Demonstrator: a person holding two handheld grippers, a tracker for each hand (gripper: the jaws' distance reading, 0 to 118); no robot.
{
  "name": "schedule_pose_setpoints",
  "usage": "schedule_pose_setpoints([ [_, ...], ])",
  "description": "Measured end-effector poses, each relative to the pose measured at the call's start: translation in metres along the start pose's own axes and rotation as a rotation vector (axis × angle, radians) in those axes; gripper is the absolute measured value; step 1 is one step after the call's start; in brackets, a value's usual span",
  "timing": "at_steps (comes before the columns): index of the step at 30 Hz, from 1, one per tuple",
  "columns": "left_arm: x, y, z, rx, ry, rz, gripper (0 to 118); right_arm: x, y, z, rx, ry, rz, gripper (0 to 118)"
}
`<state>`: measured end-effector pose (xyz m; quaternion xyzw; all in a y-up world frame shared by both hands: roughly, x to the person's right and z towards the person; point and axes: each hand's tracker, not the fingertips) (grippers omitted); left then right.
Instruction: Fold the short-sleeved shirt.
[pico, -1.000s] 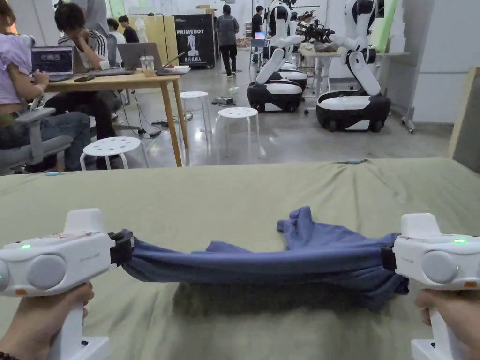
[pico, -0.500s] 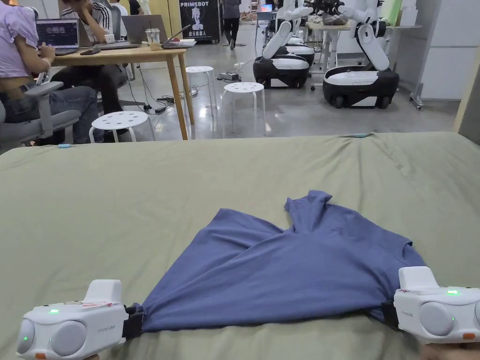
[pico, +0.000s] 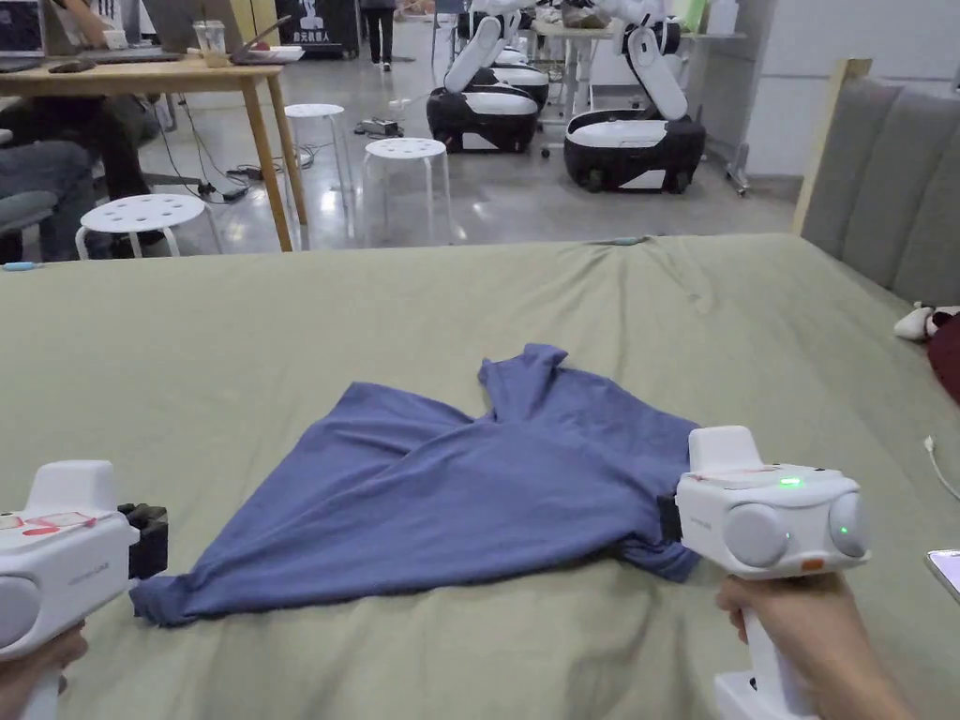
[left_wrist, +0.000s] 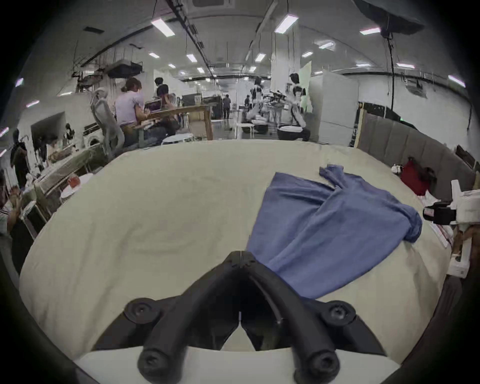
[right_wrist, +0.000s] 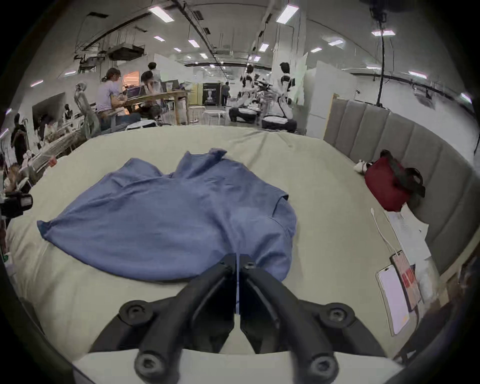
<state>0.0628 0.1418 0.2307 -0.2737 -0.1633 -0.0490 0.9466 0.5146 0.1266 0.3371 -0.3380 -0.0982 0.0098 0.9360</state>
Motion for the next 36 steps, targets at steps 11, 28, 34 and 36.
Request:
schedule_pose_setpoints([
  [11, -0.001, -0.007, -0.015, -0.057, 0.038, 0.019, 115, -0.005, 0.01, 0.01, 0.017, 0.012, -0.002, 2],
  [28, -0.006, -0.038, -0.048, -0.167, 0.023, 0.001, 8, 0.0, 0.013, -0.002, -0.005, 0.032, 0.01, 3],
  [34, -0.006, -0.009, -0.05, -0.139, 0.011, -0.003, 8, 0.017, 0.072, -0.036, 0.002, 0.059, 0.044, 3],
  [36, -0.001, 0.003, -0.055, -0.133, 0.021, -0.017, 8, 0.026, 0.104, -0.061, -0.005, 0.068, 0.057, 8],
])
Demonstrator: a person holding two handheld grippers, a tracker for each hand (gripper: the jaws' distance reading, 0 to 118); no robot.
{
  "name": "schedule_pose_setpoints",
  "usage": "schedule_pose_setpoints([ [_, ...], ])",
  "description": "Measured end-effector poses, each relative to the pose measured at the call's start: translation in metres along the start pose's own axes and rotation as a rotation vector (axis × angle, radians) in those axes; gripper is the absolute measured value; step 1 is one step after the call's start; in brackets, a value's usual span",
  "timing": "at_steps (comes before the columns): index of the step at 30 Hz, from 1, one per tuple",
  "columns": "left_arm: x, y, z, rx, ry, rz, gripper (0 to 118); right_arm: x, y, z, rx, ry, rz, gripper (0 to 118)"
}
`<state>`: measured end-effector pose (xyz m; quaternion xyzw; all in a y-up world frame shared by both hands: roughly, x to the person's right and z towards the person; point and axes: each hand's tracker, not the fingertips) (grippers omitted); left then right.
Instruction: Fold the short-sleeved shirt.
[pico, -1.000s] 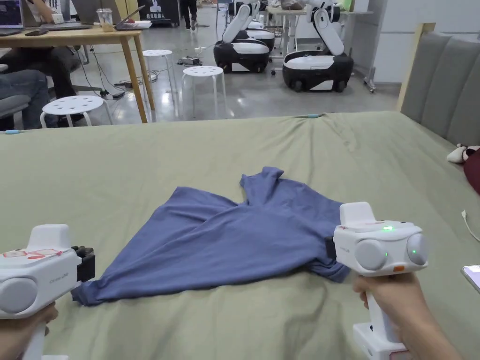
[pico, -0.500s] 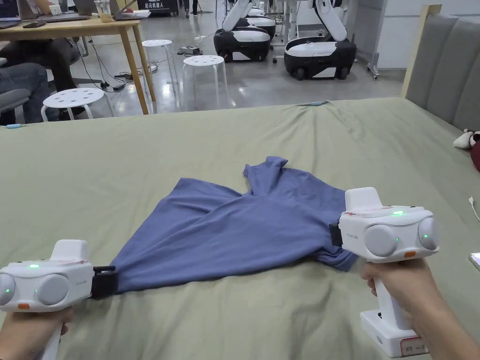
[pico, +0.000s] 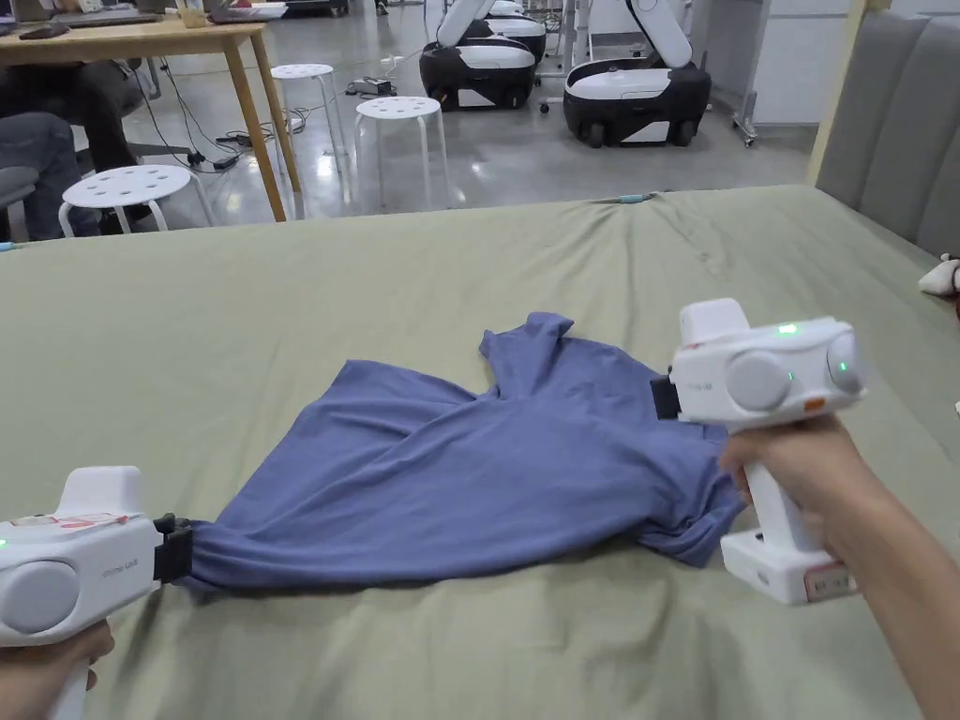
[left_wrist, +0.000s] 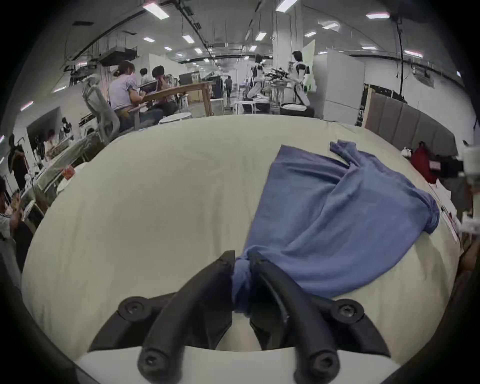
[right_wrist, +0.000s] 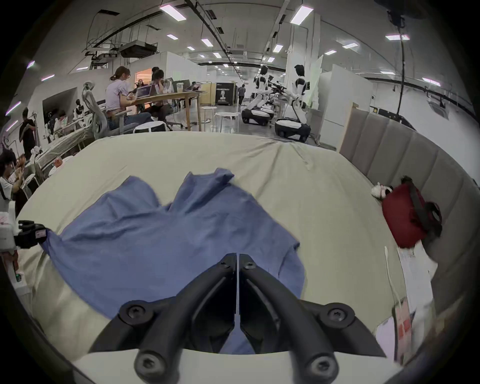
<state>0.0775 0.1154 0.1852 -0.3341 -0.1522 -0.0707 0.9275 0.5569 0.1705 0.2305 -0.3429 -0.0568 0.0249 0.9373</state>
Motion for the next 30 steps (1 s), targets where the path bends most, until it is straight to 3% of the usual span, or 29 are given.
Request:
schedule_pose_setpoints([
  [1, 0.002, 0.007, -0.003, 0.005, 0.003, -0.002, 8, 0.004, 0.015, -0.015, -0.014, 0.01, 0.011, 28],
  [2, 0.006, 0.013, -0.009, 0.007, 0.006, 0.0, 8, 0.007, 0.029, -0.032, -0.025, 0.021, 0.024, 78],
  [3, 0.008, 0.019, -0.013, 0.009, 0.006, 0.006, 8, 0.009, 0.041, -0.047, -0.043, 0.04, 0.051, 113],
  [4, 0.01, 0.025, -0.02, 0.003, 0.003, 0.019, 8, 0.014, 0.052, -0.065, -0.076, 0.079, 0.07, 118],
  [7, 0.017, 0.04, -0.043, -0.042, -0.014, 0.054, 8, 0.027, 0.09, -0.112, -0.153, 0.155, -0.005, 109],
  [10, 0.024, 0.047, -0.06, -0.059, 0.001, 0.032, 8, 0.055, 0.094, -0.146, -0.251, 0.074, -0.1, 105],
  [12, 0.025, 0.049, -0.065, -0.059, 0.001, 0.035, 8, 0.058, 0.095, -0.186, -0.276, 0.04, -0.075, 105],
  [16, 0.025, 0.048, -0.066, -0.054, -0.027, 0.065, 8, 0.049, 0.08, -0.214, -0.401, 0.076, 0.014, 101],
  [18, 0.026, 0.047, -0.067, -0.057, -0.021, 0.059, 8, 0.041, 0.066, -0.221, -0.461, 0.071, 0.077, 90],
  [20, 0.026, 0.046, -0.068, -0.057, -0.011, 0.045, 8, 0.04, 0.064, -0.223, -0.427, 0.067, 0.053, 87],
  [22, 0.026, 0.046, -0.067, -0.055, -0.009, 0.046, 8, 0.039, 0.072, -0.218, -0.441, 0.088, 0.044, 68],
  [24, 0.026, 0.045, -0.066, -0.049, -0.015, 0.055, 8, 0.033, 0.077, -0.21, -0.42, 0.143, 0.104, 4],
  [27, 0.03, 0.046, -0.065, -0.046, -0.01, 0.057, 8, 0.021, 0.082, -0.2, -0.395, 0.078, 0.159, 2],
  [30, 0.031, 0.052, -0.059, -0.041, -0.004, 0.055, 8, 0.014, 0.086, -0.185, -0.371, 0.089, 0.166, 2],
])
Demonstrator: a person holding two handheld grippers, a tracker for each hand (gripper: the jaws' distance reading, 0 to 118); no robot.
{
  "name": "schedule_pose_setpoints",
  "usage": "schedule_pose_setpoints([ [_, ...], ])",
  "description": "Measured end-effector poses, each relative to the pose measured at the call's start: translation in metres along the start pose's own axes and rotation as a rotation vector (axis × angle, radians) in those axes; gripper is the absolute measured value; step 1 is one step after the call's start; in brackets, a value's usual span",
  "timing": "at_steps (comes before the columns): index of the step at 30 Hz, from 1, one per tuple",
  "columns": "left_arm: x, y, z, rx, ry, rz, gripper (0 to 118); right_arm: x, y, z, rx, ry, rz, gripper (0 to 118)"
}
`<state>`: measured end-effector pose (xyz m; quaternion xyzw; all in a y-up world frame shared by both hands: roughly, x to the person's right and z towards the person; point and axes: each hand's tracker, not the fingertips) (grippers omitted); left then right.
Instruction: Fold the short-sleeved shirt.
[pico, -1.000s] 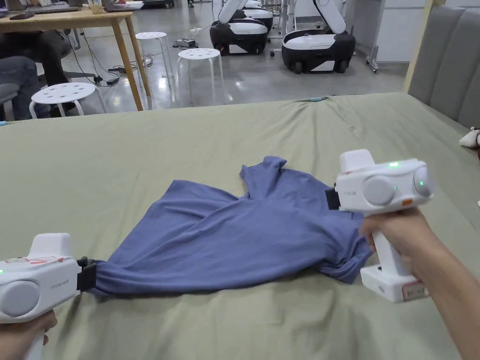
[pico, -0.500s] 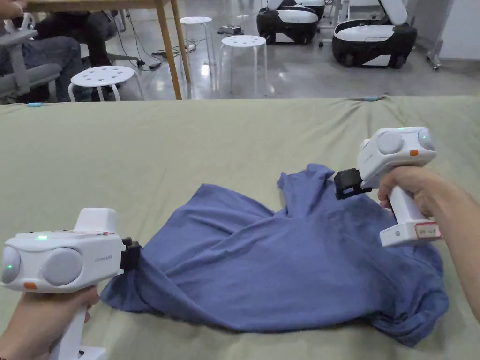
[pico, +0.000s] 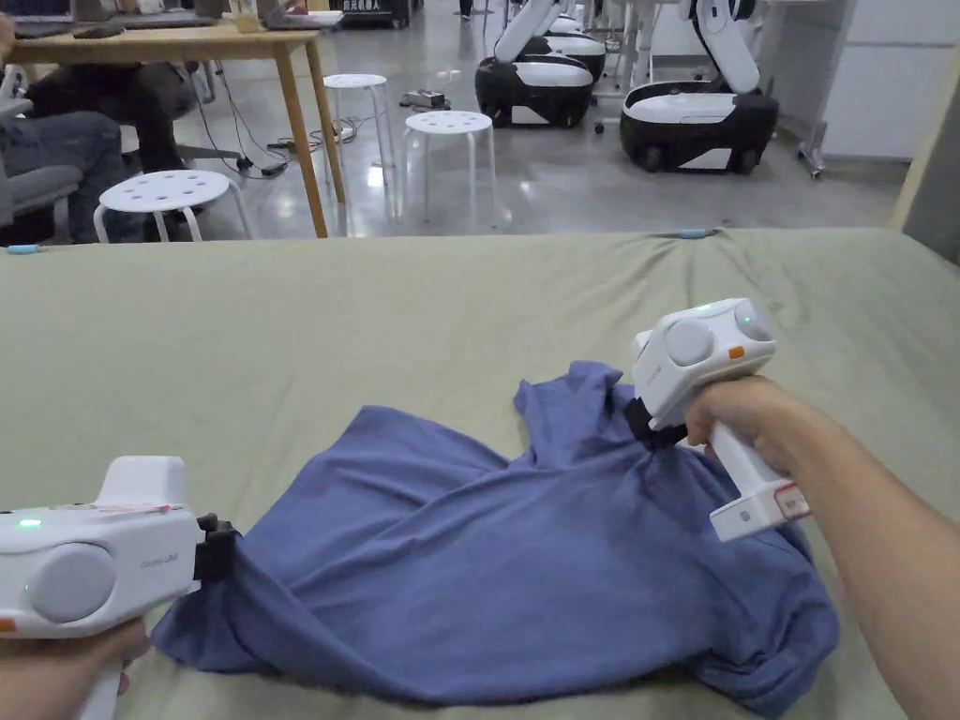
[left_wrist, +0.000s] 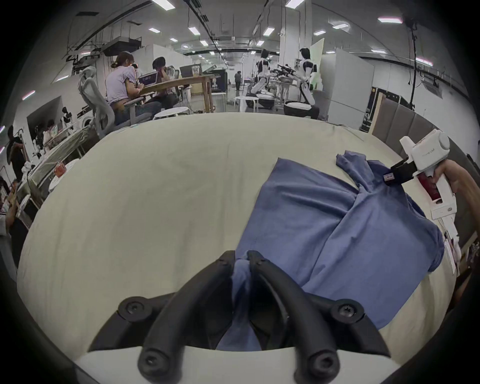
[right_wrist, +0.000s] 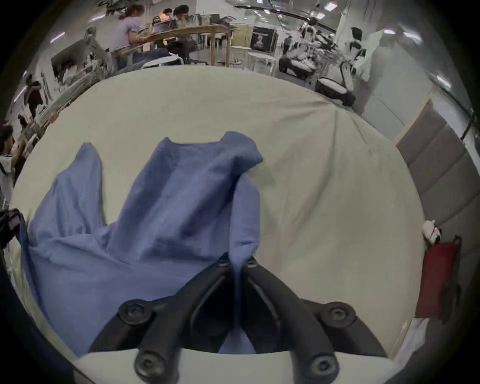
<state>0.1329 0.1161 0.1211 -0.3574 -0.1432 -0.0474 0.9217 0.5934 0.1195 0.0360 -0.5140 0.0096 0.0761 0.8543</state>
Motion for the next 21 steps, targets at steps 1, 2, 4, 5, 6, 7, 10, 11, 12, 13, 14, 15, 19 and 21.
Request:
schedule_pose_setpoints([
  [1, 0.0, 0.006, 0.003, 0.005, 0.001, 0.003, 8, 0.002, 0.003, 0.011, 0.039, -0.004, -0.014, 3],
  [2, -0.002, 0.015, 0.006, 0.01, -0.002, 0.003, 8, 0.002, 0.002, 0.026, 0.089, -0.012, -0.023, 3],
  [4, -0.003, 0.044, 0.019, 0.088, 0.004, -0.027, 8, 0.011, 0.012, 0.059, 0.18, -0.013, -0.049, 3],
  [5, -0.004, 0.062, 0.027, 0.139, 0.01, -0.029, 8, 0.016, 0.019, 0.078, 0.221, -0.016, -0.067, 3],
  [6, -0.006, 0.081, 0.036, 0.186, 0.001, -0.015, 8, 0.021, 0.023, 0.1, 0.267, -0.027, -0.079, 3],
  [7, -0.008, 0.102, 0.046, 0.221, -0.017, 0.022, 8, 0.026, 0.032, 0.122, 0.319, -0.056, -0.082, 3],
  [10, -0.01, 0.171, 0.074, 0.311, 0.012, 0.0, 8, 0.043, 0.058, 0.194, 0.489, -0.218, -0.053, 3],
  [11, -0.01, 0.193, 0.085, 0.351, 0.028, -0.006, 8, 0.049, 0.066, 0.217, 0.545, -0.28, -0.054, 3],
  [12, -0.011, 0.215, 0.095, 0.388, 0.038, -0.014, 8, 0.055, 0.075, 0.24, 0.591, -0.318, -0.067, 3],
  [13, -0.011, 0.238, 0.106, 0.422, 0.043, -0.019, 8, 0.062, 0.083, 0.264, 0.646, -0.336, -0.09, 3],
  [14, -0.012, 0.259, 0.116, 0.443, 0.036, -0.014, 8, 0.068, 0.088, 0.285, 0.695, -0.346, -0.116, 3],
  [15, -0.013, 0.279, 0.125, 0.46, 0.034, 0.002, 8, 0.073, 0.095, 0.304, 0.742, -0.36, -0.139, 3],
  [19, -0.017, 0.352, 0.155, 0.53, 0.052, 0.037, 8, 0.087, 0.123, 0.366, 0.824, -0.384, -0.188, 3],
  [21, -0.021, 0.377, 0.165, 0.56, 0.039, 0.053, 8, 0.087, 0.135, 0.387, 0.854, -0.405, -0.182, 3],
])
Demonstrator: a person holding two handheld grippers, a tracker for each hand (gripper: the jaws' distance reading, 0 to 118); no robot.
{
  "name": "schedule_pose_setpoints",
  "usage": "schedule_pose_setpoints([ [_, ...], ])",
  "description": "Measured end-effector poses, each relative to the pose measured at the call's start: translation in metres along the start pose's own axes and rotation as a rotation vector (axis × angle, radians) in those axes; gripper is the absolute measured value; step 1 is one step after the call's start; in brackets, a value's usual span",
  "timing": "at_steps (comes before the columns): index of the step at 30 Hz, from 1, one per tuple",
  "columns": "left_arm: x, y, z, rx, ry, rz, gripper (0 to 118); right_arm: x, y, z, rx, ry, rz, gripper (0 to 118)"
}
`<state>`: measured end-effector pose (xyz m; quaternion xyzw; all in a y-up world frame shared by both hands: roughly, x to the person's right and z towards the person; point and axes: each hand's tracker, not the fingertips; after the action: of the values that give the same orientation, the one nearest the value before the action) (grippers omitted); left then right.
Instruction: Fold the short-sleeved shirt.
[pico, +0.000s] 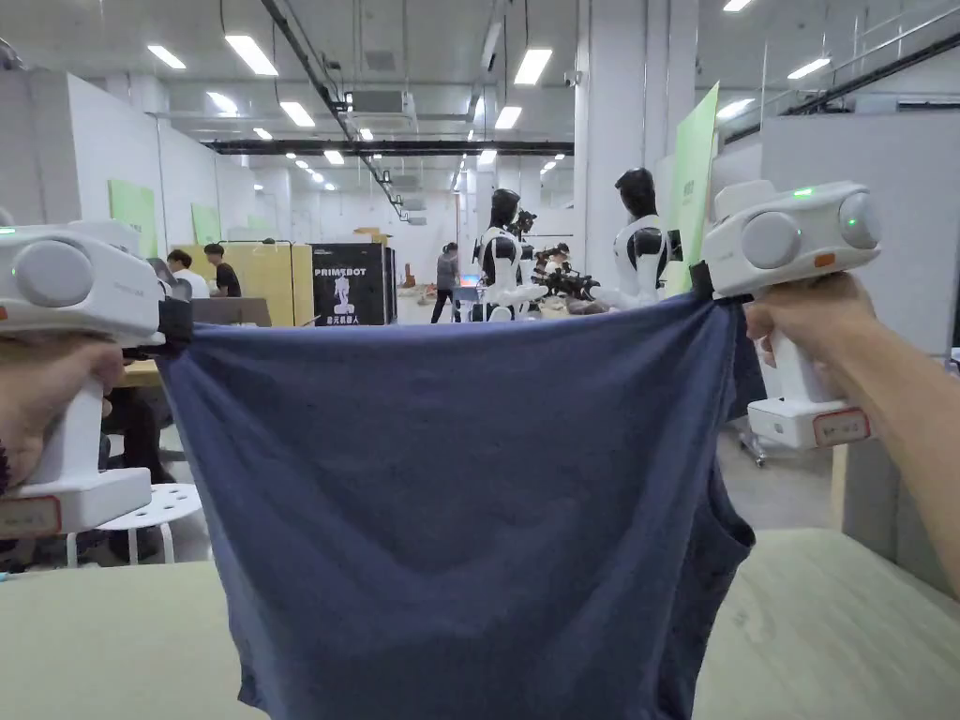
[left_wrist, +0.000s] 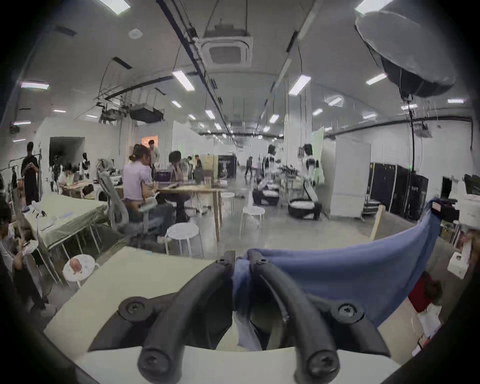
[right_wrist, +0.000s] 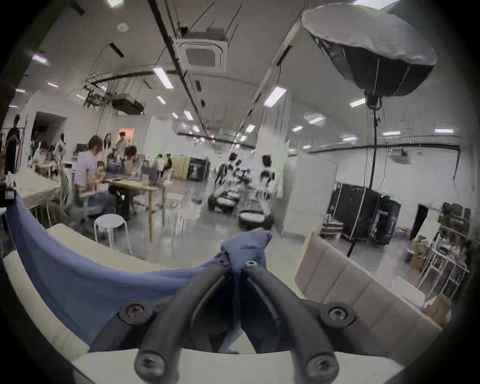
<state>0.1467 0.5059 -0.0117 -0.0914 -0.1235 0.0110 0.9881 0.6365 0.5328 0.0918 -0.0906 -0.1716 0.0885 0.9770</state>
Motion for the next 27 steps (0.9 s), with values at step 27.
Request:
schedule_pose_setpoints([
  [27, -0.042, -0.157, -0.023, -0.167, 0.001, 0.092, 8, -0.04, -0.143, -0.022, -0.197, 0.056, -0.079, 3],
])
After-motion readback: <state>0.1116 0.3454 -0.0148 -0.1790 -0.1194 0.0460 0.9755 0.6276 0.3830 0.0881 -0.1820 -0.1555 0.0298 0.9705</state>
